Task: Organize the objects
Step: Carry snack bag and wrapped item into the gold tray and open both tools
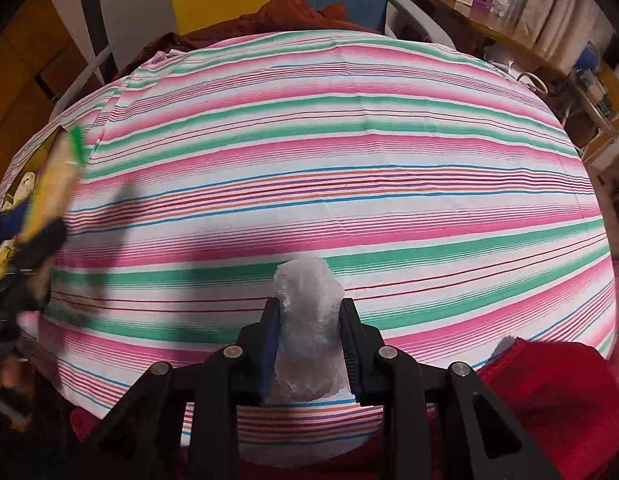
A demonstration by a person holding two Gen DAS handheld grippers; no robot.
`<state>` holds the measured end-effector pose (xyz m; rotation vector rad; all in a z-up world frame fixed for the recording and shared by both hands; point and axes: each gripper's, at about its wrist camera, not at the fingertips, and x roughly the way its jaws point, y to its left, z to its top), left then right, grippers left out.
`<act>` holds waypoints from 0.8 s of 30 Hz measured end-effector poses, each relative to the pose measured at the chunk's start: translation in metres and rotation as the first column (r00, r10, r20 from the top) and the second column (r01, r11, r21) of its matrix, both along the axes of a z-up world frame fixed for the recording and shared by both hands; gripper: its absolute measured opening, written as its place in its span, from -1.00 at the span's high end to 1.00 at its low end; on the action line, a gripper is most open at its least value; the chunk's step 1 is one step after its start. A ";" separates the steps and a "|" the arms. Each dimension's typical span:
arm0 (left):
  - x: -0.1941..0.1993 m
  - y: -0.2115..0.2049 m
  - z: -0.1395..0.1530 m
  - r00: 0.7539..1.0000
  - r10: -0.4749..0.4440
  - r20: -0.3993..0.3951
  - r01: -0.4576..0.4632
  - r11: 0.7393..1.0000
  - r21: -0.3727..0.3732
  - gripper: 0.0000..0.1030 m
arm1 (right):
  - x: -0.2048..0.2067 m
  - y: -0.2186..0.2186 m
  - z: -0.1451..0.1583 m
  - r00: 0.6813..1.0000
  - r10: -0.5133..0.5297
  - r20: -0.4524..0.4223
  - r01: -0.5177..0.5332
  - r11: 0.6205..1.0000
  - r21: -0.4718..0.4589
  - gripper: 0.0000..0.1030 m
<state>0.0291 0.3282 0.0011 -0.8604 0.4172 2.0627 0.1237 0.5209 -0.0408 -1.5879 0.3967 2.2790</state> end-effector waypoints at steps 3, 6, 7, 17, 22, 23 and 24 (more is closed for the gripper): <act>0.001 -0.019 0.019 0.999 0.036 -0.032 -0.035 0.999 0.030 0.04 | 0.000 0.000 0.001 1.000 -0.013 -0.018 0.013 1.000 0.006 0.43; 0.003 -0.039 0.032 0.996 0.071 -0.046 -0.068 0.996 0.052 0.04 | 0.002 0.001 0.002 0.999 -0.027 -0.020 0.027 1.000 0.015 0.43; 0.003 -0.044 0.036 0.995 0.082 -0.051 -0.079 0.995 0.054 0.04 | 0.002 0.000 0.002 0.999 -0.030 -0.022 0.030 0.999 0.017 0.43; -0.017 -0.096 0.039 0.980 0.196 -0.040 -0.192 0.978 0.085 0.04 | 0.003 -0.001 0.005 0.998 -0.061 -0.029 0.063 0.996 0.063 0.43; -0.023 -0.124 0.039 0.967 0.254 -0.037 -0.249 0.964 0.094 0.04 | 0.001 -0.006 0.008 0.998 -0.051 -0.020 0.053 0.993 0.104 0.43; -0.026 -0.131 0.039 0.963 0.268 -0.034 -0.264 0.960 0.096 0.04 | -0.001 -0.008 0.008 0.999 -0.045 -0.014 0.047 0.993 0.112 0.43; -0.029 -0.139 0.039 0.958 0.286 -0.032 -0.282 0.954 0.098 0.03 | -0.002 -0.011 0.009 0.999 -0.037 -0.010 0.038 0.993 0.116 0.43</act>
